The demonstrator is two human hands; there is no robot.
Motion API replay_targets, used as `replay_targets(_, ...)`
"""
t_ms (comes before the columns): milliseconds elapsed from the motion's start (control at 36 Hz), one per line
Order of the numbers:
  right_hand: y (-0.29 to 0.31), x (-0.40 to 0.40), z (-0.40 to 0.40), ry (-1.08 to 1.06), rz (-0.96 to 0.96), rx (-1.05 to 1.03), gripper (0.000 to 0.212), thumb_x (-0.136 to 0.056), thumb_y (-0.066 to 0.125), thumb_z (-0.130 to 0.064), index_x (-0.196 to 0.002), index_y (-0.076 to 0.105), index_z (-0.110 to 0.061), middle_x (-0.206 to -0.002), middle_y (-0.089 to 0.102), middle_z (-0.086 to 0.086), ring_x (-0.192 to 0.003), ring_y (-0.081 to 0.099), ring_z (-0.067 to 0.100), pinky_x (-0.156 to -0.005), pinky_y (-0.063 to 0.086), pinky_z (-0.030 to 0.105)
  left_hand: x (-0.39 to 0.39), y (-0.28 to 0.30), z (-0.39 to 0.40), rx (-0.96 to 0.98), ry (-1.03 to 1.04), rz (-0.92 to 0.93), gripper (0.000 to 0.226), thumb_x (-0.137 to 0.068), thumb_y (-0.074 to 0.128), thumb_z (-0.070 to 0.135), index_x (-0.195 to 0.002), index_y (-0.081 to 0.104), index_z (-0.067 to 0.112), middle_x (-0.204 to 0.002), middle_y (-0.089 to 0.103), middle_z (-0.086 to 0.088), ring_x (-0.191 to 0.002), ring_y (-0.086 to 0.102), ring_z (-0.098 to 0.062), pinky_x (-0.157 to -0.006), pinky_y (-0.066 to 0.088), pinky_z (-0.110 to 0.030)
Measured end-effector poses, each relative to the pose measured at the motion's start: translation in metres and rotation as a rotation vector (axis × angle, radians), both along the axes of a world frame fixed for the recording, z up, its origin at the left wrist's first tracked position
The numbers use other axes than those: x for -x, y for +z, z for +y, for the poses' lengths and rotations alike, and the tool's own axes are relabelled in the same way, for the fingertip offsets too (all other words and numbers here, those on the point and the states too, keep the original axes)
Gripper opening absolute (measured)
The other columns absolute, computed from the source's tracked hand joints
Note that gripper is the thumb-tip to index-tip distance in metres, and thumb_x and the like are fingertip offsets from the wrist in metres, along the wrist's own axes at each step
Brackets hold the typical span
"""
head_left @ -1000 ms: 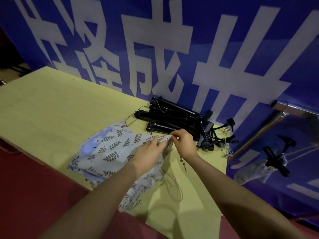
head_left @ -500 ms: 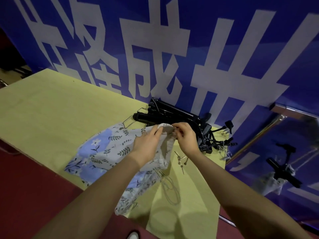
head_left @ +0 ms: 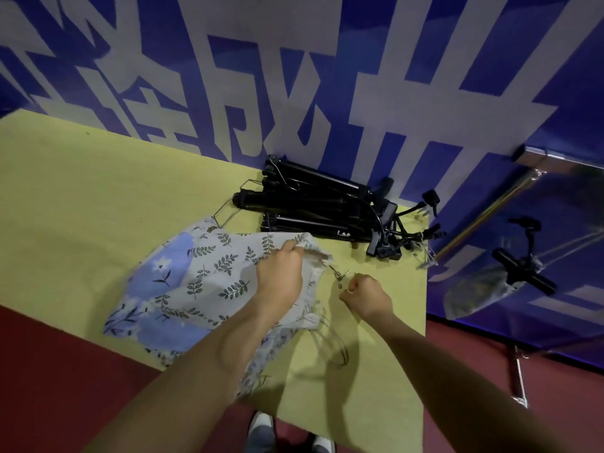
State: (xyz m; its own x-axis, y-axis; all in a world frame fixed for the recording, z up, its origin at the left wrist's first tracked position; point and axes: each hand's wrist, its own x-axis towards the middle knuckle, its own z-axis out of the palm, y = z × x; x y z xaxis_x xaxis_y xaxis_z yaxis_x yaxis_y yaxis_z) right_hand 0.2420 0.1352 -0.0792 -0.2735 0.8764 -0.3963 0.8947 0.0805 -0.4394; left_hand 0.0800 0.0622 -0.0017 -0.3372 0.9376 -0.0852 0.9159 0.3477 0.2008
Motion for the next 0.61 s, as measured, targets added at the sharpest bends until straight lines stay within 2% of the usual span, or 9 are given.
replay_targets(83, -0.006, 0.002, -0.004, 0.022, -0.071, -0.043, 0.027, -0.089, 0.058, -0.027, -0.109, 0.057, -0.008, -0.112, 0.059, 0.010, -0.104, 0.058, 0.030, -0.076, 0.044, 0.031, 0.004, -0.004, -0.003, -0.007, -0.030, -0.016, 0.062, -0.082, 0.045, -0.012, -0.135, 0.048, 0.020, -0.130, 0.049, -0.002, -0.102, 0.060, -0.023, -0.069, 0.048, -0.034)
replay_targets(167, -0.009, 0.004, -0.007, 0.016, -0.124, -0.061, 0.025, -0.095, 0.050, -0.024, -0.112, 0.057, -0.007, -0.112, 0.062, 0.012, -0.102, 0.060, 0.031, -0.078, 0.047, 0.033, 0.006, -0.004, -0.006, -0.047, -0.126, -0.085, 0.076, -0.079, 0.043, -0.015, -0.136, 0.047, 0.036, -0.119, 0.052, 0.003, -0.093, 0.061, -0.020, -0.061, 0.042, -0.030)
replay_targets(250, -0.005, 0.006, -0.012, -0.002, -0.130, -0.056, 0.024, -0.093, 0.046, -0.020, -0.106, 0.060, -0.005, -0.108, 0.063, 0.014, -0.099, 0.061, 0.034, -0.078, 0.049, 0.034, 0.007, 0.003, -0.005, -0.044, -0.153, -0.080, 0.071, -0.080, 0.043, -0.014, -0.138, 0.046, 0.027, -0.128, 0.050, 0.002, -0.100, 0.060, -0.021, -0.063, 0.039, -0.029)
replay_targets(361, 0.007, 0.008, -0.015, -0.088, 0.092, -0.079, 0.017, -0.085, 0.054, -0.019, -0.090, 0.063, -0.006, -0.093, 0.067, 0.011, -0.088, 0.062, 0.033, -0.070, 0.046, 0.032, 0.009, 0.010, -0.002, -0.035, -0.104, -0.118, 0.072, -0.079, 0.041, -0.017, -0.140, 0.042, 0.021, -0.134, 0.048, -0.002, -0.112, 0.053, -0.024, -0.069, 0.043, -0.032)
replay_targets(472, 0.025, 0.018, -0.013, -0.047, 0.343, -0.146, 0.012, -0.088, 0.061, -0.021, -0.084, 0.066, -0.012, -0.086, 0.070, 0.007, -0.082, 0.064, 0.026, -0.068, 0.048, 0.033, 0.013, 0.013, -0.004, -0.024, -0.090, -0.099, 0.074, -0.080, 0.043, -0.016, -0.145, 0.033, 0.017, -0.136, 0.045, -0.003, -0.120, 0.046, -0.026, -0.077, 0.046, -0.034)
replay_targets(528, 0.033, 0.025, -0.014, 0.027, 0.396, -0.212, 0.015, -0.090, 0.061, -0.023, -0.086, 0.068, -0.010, -0.089, 0.068, 0.006, -0.085, 0.060, 0.022, -0.067, 0.043, 0.031, 0.015, 0.016, -0.005, -0.013, -0.089, -0.106, 0.074, -0.081, 0.044, -0.014, -0.146, 0.030, 0.018, -0.139, 0.043, -0.003, -0.124, 0.043, -0.026, -0.082, 0.047, -0.036)
replay_targets(611, 0.042, 0.039, -0.016, 0.132, 0.411, -0.313, 0.016, -0.089, 0.064, -0.023, -0.087, 0.072, -0.009, -0.091, 0.056, 0.003, -0.094, 0.043, 0.018, -0.071, 0.028, 0.024, 0.019, 0.023, -0.006, -0.013, -0.057, -0.137, 0.070, -0.085, 0.048, -0.009, -0.146, 0.030, 0.019, -0.140, 0.042, -0.004, -0.127, 0.041, -0.027, -0.088, 0.050, -0.040)
